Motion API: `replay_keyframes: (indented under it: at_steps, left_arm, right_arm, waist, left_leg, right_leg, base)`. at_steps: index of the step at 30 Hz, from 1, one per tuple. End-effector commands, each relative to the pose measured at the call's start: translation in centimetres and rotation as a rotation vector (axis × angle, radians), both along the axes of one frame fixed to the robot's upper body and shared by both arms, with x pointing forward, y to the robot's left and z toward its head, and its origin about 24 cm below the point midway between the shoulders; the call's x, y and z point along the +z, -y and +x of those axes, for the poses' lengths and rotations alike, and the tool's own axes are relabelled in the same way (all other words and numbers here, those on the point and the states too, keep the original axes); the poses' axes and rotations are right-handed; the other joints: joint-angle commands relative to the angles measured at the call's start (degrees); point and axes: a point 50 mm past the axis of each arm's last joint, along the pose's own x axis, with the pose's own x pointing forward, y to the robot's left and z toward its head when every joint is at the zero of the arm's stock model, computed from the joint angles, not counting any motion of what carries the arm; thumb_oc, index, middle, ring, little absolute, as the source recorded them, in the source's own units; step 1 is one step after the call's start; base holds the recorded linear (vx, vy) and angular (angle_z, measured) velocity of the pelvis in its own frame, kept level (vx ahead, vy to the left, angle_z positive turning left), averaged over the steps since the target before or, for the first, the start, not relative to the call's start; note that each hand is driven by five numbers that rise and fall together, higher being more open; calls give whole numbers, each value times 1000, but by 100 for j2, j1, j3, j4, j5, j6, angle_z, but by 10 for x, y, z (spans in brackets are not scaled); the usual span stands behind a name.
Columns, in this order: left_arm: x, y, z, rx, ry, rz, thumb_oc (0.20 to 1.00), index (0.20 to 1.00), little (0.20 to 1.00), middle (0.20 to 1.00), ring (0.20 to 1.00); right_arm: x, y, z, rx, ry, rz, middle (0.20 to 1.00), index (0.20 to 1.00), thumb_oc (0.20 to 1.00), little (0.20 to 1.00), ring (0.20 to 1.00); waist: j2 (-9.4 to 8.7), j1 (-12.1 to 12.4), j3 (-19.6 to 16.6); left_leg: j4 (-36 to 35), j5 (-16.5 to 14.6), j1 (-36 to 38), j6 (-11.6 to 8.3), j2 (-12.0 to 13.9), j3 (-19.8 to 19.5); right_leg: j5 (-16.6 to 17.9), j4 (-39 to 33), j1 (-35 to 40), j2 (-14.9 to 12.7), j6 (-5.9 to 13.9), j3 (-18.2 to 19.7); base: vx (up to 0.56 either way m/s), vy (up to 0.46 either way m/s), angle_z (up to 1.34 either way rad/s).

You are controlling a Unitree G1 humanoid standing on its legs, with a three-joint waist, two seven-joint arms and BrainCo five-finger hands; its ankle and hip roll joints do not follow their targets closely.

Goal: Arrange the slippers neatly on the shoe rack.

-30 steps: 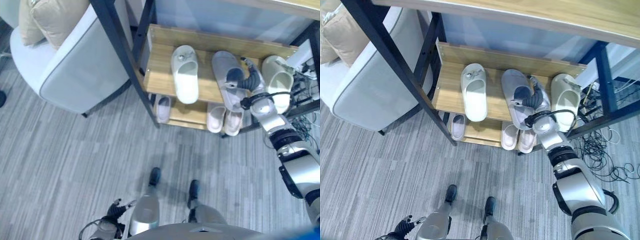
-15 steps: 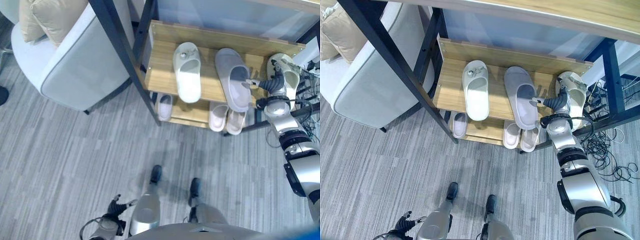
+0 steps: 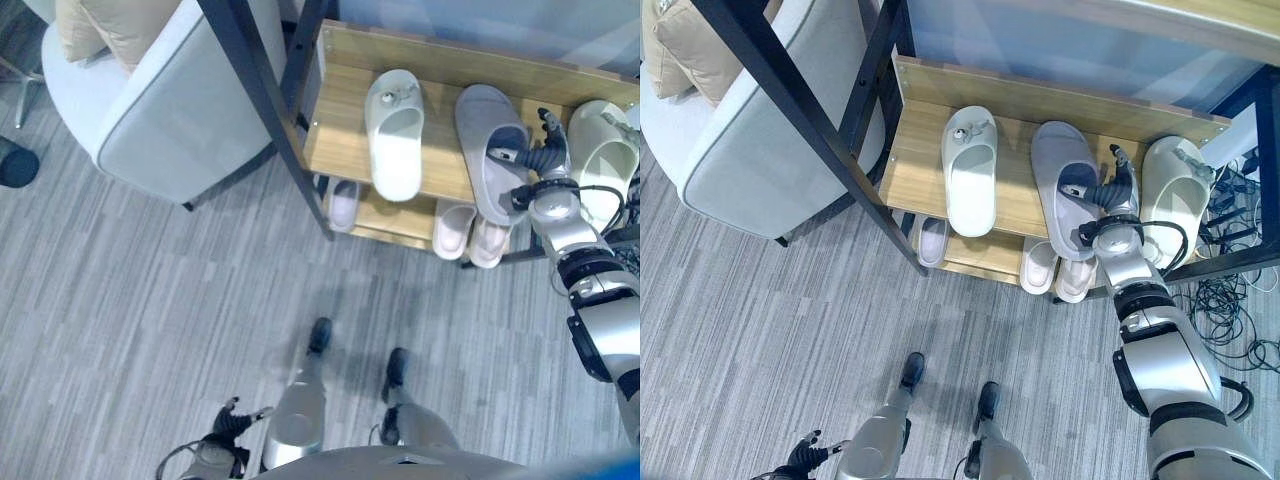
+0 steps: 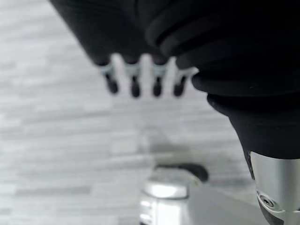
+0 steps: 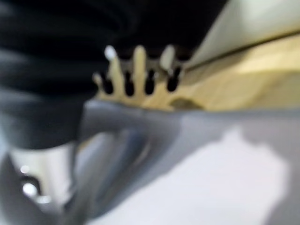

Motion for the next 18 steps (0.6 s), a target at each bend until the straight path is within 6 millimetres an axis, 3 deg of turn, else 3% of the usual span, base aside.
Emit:
replay_keyframes:
  at_steps: [1, 3, 4, 10, 18]
  left_arm:
    - [3, -6, 11, -25, -4, 30, 1000, 1000, 1000, 1000, 1000]
    - [4, -5, 13, -33, 8, 28, 1000, 1000, 1000, 1000, 1000]
    - [4, -4, 17, -36, 20, 25, 1000, 1000, 1000, 1000, 1000]
    - [7, 4, 29, -59, 62, 16, 1000, 1000, 1000, 1000, 1000]
    - [5, 10, 30, -56, 58, 9, 1000, 1000, 1000, 1000, 1000]
  right_arm:
    - [40, 18, -3, -34, 119, -35, 1000, 1000, 1000, 1000, 1000]
    - [43, 17, -1, -36, 109, -64, 1000, 1000, 1000, 1000, 1000]
    - [42, 18, 0, -39, 90, -83, 200, 200, 200, 200, 200]
    - [27, 13, 0, -42, 56, -82, 200, 200, 200, 200, 200]
    - [40, 21, -15, -47, 208, -60, 200, 200, 200, 200, 200]
  waist:
    - [-227, 156, 108]
    - [-236, 186, 120]
    - [-238, 198, 126]
    - [-229, 203, 161]
    - [-195, 94, 145]
  left_leg:
    - [137, -99, 32, -266, 156, -32]
    - [166, -106, -12, -262, 139, -45]
    - [181, -109, -32, -265, 131, -47]
    - [175, -98, -93, -275, 81, -85]
    - [183, -154, 22, -261, 72, -16]
  right_leg:
    - [116, 175, 199, -617, 690, 168]
    - [120, 168, 197, -622, 694, 160]
    - [129, 159, 194, -628, 698, 144]
    - [140, 125, 201, -648, 712, 70]
    - [152, 120, 248, -671, 733, 127]
  base:
    - [0, 12, 13]
    - [6, 19, 7]
    - [7, 22, 3]
    - [-14, 12, 6]
    - [-21, 12, 1]
